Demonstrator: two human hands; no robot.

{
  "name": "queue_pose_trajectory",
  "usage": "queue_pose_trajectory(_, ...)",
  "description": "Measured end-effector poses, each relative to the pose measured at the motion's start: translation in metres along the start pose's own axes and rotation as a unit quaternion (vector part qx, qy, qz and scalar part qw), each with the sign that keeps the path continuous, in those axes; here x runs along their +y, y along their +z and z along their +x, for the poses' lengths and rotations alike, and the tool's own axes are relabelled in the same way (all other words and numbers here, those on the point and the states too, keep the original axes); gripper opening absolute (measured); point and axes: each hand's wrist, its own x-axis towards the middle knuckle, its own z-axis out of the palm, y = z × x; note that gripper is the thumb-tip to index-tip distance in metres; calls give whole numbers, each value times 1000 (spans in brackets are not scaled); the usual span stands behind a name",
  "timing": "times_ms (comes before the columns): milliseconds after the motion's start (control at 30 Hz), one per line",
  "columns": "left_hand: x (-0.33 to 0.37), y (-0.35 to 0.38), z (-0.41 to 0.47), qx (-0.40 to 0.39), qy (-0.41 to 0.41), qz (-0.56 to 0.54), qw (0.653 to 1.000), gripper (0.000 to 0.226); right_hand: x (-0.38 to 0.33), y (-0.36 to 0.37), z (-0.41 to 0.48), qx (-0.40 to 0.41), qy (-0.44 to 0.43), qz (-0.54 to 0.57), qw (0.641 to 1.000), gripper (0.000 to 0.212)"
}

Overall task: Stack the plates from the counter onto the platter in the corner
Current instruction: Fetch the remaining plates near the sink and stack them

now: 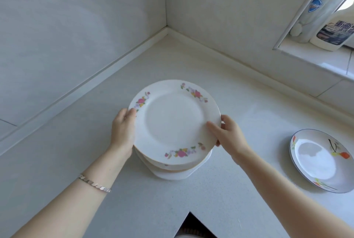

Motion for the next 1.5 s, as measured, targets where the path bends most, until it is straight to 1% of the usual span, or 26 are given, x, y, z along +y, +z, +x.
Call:
queue_pose_trajectory(67,-9,-3,2,-25,37,128,991,25,18,-2,-2,0,3,-48,999,27)
queue_pose_trajectory(167,-17,-9,1,-79,52,291,952,35,32,-2,-6,6,3,-93,996,30)
queue_pose_trajectory(233,-24,-13,-1,-100,57,371,922,39,36,-2,-9,9,-3,-134,991,27)
queue_pose_trajectory(300,-29,-18,-3,-111,66,422,897,44,38,-1,-12,-1,-8,-155,988,27)
queue_pose_trajectory(367,-32,-22,-3,-115,78,457,878,46,39,1,-13,-11,0,-169,986,28)
queue_pose_trajectory(433,-34,-23,-2,-115,80,479,867,47,42,3,-11,-17,10,-185,982,30)
queue_pose_trajectory(600,-35,-24,3,-116,79,501,854,47,47,9,-5,-17,11,-244,970,34)
queue_pose_trajectory(767,-37,-23,11,-104,81,496,858,46,45,15,3,0,7,-299,954,39)
queue_pose_trajectory(833,-41,-20,10,-87,91,479,869,43,45,16,5,12,5,-325,945,42)
queue_pose_trajectory(867,-44,-18,8,-73,96,455,882,40,46,17,7,24,2,-327,945,43)
queue_pose_trajectory(900,-45,-14,6,-63,96,411,904,34,47,19,8,39,-5,-308,951,45)
queue_pose_trajectory(933,-48,-9,6,-57,84,335,937,25,47,21,11,52,-8,-267,962,48)
queue_pose_trajectory(967,-49,-4,5,-54,53,240,968,16,47,24,15,59,-6,-207,977,52)
queue_pose_trajectory(1000,-49,2,5,-59,0,144,988,18,44,27,17,57,6,-130,990,57)
queue_pose_trajectory(1033,-47,7,5,-60,-41,64,995,30,41,31,18,48,22,-46,998,59)
queue_pose_trajectory(1067,-46,11,4,-60,-71,1,996,42,39,34,19,37,32,36,998,58)
queue_pose_trajectory(1100,-47,13,5,-62,-93,-46,993,43,37,37,20,31,39,100,994,56)
queue_pose_trajectory(1133,-47,13,6,-66,-116,-84,988,37,35,39,20,32,44,141,988,53)
queue_pose_trajectory(1167,-45,13,5,-81,-135,-109,981,35,35,40,19,36,46,166,984,50)
queue_pose_trajectory(1233,-46,12,3,-107,-138,-133,976,41,36,42,18,41,49,187,980,47)
queue_pose_trajectory(1333,-49,13,-1,-104,-141,-142,974,35,40,43,19,43,49,198,978,45)
queue_pose_trajectory(1367,-50,13,0,-94,-147,-138,975,36,40,43,20,42,48,200,978,45)
queue_pose_trajectory(1433,-52,12,1,-78,-147,-117,979,43,42,43,21,41,43,190,980,45)
queue_pose_trajectory(1500,-52,11,0,-67,-124,-77,987,45,42,42,22,38,40,171,984,46)
